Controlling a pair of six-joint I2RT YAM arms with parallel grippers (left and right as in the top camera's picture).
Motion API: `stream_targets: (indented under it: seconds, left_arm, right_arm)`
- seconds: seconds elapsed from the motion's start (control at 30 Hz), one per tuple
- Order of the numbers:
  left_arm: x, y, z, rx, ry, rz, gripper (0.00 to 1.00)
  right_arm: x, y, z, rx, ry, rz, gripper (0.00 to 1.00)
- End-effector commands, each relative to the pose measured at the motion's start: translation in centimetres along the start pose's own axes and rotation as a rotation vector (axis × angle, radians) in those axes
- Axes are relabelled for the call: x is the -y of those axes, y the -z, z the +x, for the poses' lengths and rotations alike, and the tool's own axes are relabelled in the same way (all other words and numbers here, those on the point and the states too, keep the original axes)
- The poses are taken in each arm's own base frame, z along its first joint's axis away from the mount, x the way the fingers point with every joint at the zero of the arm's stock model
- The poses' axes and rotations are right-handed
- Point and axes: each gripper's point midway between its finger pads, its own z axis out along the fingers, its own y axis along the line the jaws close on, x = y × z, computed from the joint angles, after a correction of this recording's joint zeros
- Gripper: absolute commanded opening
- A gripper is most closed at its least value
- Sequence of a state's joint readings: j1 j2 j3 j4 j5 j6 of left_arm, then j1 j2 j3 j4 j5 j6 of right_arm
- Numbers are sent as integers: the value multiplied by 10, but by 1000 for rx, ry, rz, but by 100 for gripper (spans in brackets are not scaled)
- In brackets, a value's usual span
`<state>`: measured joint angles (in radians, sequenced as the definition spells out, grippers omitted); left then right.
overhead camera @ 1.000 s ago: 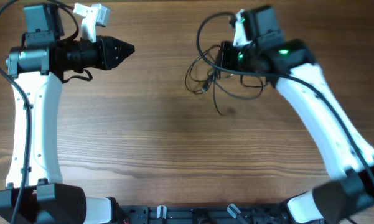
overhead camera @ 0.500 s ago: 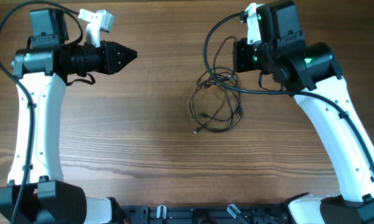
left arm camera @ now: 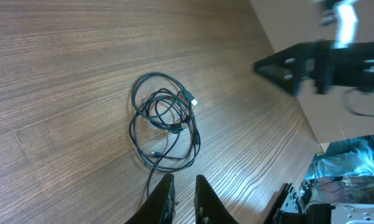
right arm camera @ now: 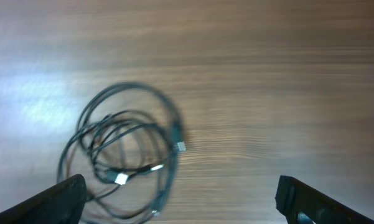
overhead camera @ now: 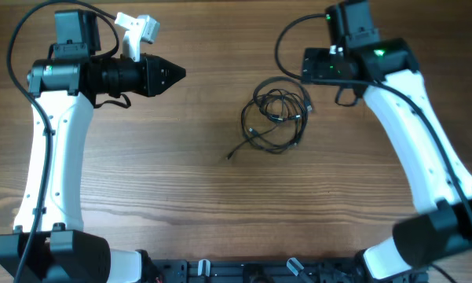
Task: Untangle cables
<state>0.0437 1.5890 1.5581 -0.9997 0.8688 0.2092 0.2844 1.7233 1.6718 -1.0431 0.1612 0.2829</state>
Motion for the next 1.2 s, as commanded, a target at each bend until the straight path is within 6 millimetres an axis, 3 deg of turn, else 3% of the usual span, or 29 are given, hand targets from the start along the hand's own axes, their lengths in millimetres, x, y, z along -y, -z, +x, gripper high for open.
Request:
stream_targets:
  seconds: [0.0,0.1,0.13,0.17,0.33,0.53,0.9,1.03,1.17]
  left_arm:
    - [6,2,2,1,-35,3,13]
    - [6,2,2,1,-36,3,13]
    - [6,2,2,1,-36,3,13]
    - [5,2,2,1,-36,-1,13]
    - [4,2,2,0,-34,-4,13]
    - [6,1,2,-2,-40,-2,13]
    - [7,0,3,-7,-41,-5,12]
    - [7,0,3,-7,-40,-5,12]
    - [6,0,2,-6,-43,-6,13]
  right_arm:
    - [-38,-43,22,-150,54,-164,98]
    - [-44,-86,40,-253,0,-152,86]
    - [-50,-95,46,-279,2,-170,76]
    - [-58,-102,54,-311,9,-185,57]
    - [-85,-109,71,-331,4,-191,54]
    - [-76,-132,87,-315,-38,-132,34]
    - [-69,-141,71,-238,-56,-77,33]
    - [-68,-152,79,-238,-51,-78,33]
    - [-67,-165,100,-260,-30,-96,33]
